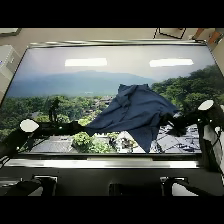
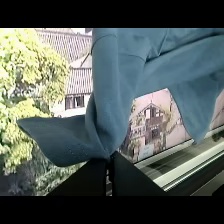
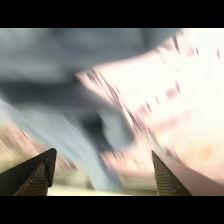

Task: Fold the clothes and pants, and hang the long-sleeved shirts on hangers.

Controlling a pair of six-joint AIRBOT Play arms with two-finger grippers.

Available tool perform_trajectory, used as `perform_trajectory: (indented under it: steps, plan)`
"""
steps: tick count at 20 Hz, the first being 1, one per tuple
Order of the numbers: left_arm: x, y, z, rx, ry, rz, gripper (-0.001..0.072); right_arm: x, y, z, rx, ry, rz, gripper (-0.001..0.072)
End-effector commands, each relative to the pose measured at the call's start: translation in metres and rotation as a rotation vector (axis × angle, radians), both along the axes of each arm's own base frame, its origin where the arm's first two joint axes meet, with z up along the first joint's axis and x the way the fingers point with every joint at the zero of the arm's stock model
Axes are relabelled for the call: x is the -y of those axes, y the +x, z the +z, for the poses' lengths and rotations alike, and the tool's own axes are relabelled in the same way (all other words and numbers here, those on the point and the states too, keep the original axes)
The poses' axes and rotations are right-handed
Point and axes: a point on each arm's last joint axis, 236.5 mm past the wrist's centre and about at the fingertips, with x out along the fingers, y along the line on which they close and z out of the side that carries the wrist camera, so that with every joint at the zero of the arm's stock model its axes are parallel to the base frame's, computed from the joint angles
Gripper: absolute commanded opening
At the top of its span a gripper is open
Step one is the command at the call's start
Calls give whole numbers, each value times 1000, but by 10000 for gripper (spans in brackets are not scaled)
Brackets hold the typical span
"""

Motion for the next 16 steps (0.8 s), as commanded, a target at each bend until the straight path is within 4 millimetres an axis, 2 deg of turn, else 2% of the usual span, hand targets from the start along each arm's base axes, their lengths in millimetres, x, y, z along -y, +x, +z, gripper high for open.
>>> perform_trajectory:
  steps: [1, 4, 5, 8, 9, 10, 11, 12, 13, 14, 15, 16]
  plan:
    - [1, 2, -4, 5, 7, 13, 22, -25, -67, -13, -179, 108, 59, 667]
    - [-1, 8, -3, 24, 12, 34, 22, -54, -78, -36, -162, 198, -64, 662]
    - [-1, 8, -3, 24, 12, 33, 23, -62, -79, -40, -154, 215, -74, 620]
    - [1, 7, -3, 23, 11, 29, 22, -93, -76, -48, -107, 175, 15, 602]
    - [2, 5, -3, 17, 6, 25, 22, -102, -74, -51, -99, 154, 19, 505]
    - [2, 5, -2, 17, 3, 25, 23, -107, -72, -52, -90, 131, 27, 185]
    - [2, 6, 0, 22, 2, 27, 22, -108, -67, -46, -93, 133, 25, 41]
    - [0, 10, 5, 38, -1, 33, 22, -107, -57, -33, -58, 135, 63, 41]
    - [-3, 19, 21, 90, -6, 39, 21, -101, -42, -14, 2, 106, 120, 41]
    - [-7, 33, 48, 184, -7, 36, 21, -89, -20, 14, 98, 46, 183, 40]
    - [-16, 52, 90, 317, -6, 45, 21, -74, 6, 49, 222, -41, 233, 40]
    - [-29, 70, 142, 453, -10, 84, 21, -52, 39, 100, 391, -164, 263, 40]
